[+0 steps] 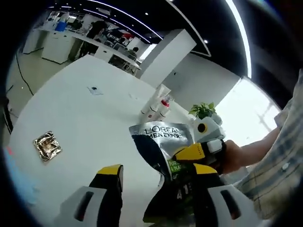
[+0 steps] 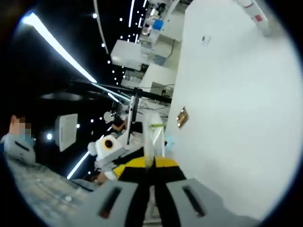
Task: Arrange the skincare products in the storage area until every visible bottle or jar stands upright without overlapping.
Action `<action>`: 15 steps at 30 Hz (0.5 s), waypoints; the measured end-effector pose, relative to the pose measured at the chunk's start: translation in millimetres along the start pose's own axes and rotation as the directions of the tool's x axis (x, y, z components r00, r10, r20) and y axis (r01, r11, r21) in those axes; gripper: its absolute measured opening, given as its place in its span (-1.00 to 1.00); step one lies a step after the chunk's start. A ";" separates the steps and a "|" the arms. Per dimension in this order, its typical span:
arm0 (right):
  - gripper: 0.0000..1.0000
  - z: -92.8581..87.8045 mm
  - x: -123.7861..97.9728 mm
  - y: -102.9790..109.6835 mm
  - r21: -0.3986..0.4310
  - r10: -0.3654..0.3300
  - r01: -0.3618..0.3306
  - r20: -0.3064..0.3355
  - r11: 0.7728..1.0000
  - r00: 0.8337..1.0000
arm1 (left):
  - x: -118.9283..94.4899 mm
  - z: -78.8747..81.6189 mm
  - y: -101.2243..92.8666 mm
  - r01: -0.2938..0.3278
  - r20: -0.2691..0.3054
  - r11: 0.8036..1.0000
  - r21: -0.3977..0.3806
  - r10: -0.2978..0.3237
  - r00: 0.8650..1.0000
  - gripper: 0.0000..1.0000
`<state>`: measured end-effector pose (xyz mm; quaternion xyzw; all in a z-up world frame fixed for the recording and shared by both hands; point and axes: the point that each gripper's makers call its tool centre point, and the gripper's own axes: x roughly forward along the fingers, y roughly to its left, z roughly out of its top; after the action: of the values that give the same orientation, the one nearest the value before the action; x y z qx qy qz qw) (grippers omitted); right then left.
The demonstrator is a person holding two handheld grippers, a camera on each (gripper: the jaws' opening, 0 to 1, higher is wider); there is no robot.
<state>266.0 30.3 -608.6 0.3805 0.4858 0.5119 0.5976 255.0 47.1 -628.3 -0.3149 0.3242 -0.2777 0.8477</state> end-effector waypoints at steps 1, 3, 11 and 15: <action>-1.00 -1.4 1.1 5.8 0.000 0.026 -0.026 -0.009 1.000 1.000 | 0.7 -1.6 -2.1 0.016 -0.004 0.999 -0.027 -0.016 1.000 0.30; -1.00 -3.5 4.3 18.1 -0.003 0.080 -0.080 -0.022 0.997 0.997 | 1.3 -3.9 -7.1 0.052 -0.004 0.996 -0.066 -0.052 0.999 0.35; -1.00 -6.4 16.6 38.1 0.005 0.164 -0.164 -0.037 0.986 0.986 | -9.8 -4.1 -41.4 0.274 0.013 0.932 -0.237 -0.279 0.960 -0.39; -1.00 -7.8 16.8 38.8 0.008 0.177 -0.177 -0.039 0.984 0.983 | -11.3 -5.1 -40.9 0.266 0.004 0.937 -0.225 -0.272 0.962 -0.44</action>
<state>249.1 53.6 -576.8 0.4135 0.4627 0.5693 0.5393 233.2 26.5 -597.9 -0.4456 0.3187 -0.3570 0.7566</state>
